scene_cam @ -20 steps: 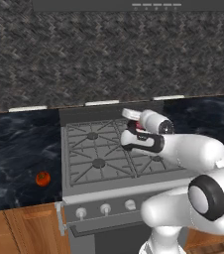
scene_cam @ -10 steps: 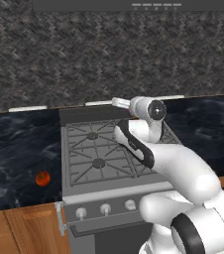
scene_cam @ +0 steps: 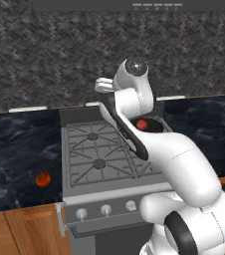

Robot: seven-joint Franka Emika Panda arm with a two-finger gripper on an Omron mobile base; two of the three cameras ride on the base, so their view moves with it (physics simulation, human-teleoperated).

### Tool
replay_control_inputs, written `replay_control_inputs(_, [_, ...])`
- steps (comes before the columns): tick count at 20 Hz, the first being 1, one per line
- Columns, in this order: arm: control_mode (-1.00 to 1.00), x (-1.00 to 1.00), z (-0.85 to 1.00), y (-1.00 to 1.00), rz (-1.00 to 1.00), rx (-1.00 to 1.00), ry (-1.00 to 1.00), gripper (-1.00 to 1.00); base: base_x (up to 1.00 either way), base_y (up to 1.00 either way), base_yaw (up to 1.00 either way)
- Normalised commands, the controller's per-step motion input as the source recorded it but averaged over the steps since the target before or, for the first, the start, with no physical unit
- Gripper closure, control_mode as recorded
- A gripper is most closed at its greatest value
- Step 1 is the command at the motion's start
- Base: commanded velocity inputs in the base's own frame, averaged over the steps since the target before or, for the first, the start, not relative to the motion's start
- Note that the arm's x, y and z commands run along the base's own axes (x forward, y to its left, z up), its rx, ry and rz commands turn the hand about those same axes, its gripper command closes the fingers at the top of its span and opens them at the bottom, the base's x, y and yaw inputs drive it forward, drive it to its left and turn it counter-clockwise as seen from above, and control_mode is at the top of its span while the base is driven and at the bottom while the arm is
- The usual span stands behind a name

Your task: Place the pan on the rear right burner on the stove. Then place the tomato and the onion in the pan and turn on the rear right burner.

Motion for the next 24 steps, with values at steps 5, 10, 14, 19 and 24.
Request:
replay_control_inputs(5, [-1.00,-0.41,-0.04,0.28,0.02,-0.13,-0.02,-1.00,0.00,0.00,0.00])
replay_control_inputs(10, [-1.00,-0.76,-0.23,0.02,0.18,-0.05,-0.07,-1.00,0.00,0.00,0.00])
replay_control_inputs(14, [-1.00,-0.80,-0.34,0.00,0.30,0.00,0.00,-1.00,0.00,0.00,0.00])
replay_control_inputs(19, [-1.00,-0.61,-0.18,0.00,0.29,0.00,0.00,-1.00,0.00,0.00,0.00])
replay_control_inputs(24, [-1.00,-0.28,-0.05,0.09,0.23,0.00,0.00,-1.00,0.00,0.00,0.00])
